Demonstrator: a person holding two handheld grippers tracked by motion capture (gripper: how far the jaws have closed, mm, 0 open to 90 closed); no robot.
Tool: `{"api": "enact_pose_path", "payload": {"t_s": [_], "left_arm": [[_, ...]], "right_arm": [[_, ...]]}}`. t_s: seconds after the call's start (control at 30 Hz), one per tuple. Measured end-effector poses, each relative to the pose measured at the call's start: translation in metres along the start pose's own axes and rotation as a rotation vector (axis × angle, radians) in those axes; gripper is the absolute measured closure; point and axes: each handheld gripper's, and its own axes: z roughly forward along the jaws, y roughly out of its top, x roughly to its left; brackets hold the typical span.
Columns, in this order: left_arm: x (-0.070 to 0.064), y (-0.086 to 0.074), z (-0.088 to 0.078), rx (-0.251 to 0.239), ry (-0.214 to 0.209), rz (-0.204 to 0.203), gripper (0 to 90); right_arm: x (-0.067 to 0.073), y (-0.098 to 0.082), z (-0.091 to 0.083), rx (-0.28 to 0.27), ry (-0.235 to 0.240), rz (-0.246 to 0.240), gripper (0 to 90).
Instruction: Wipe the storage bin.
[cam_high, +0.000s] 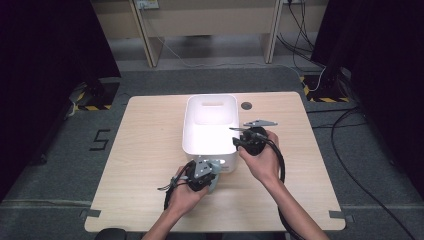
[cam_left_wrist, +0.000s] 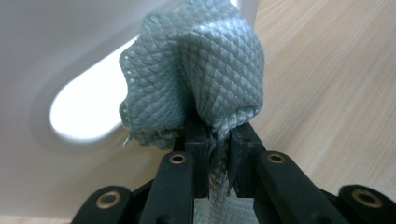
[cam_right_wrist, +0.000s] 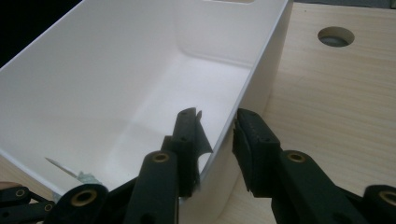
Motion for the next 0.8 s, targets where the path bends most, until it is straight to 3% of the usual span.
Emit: {"api": "enact_pose_path", "payload": {"t_s": [0.8], "left_arm": [[-0.0033,-0.0040,0.0095,0.011,-0.001,-0.005,80.5]], "right_arm": [[0.0001,-0.0005,0.0007,-0.004,-0.005,-0.008,70.0]]}}
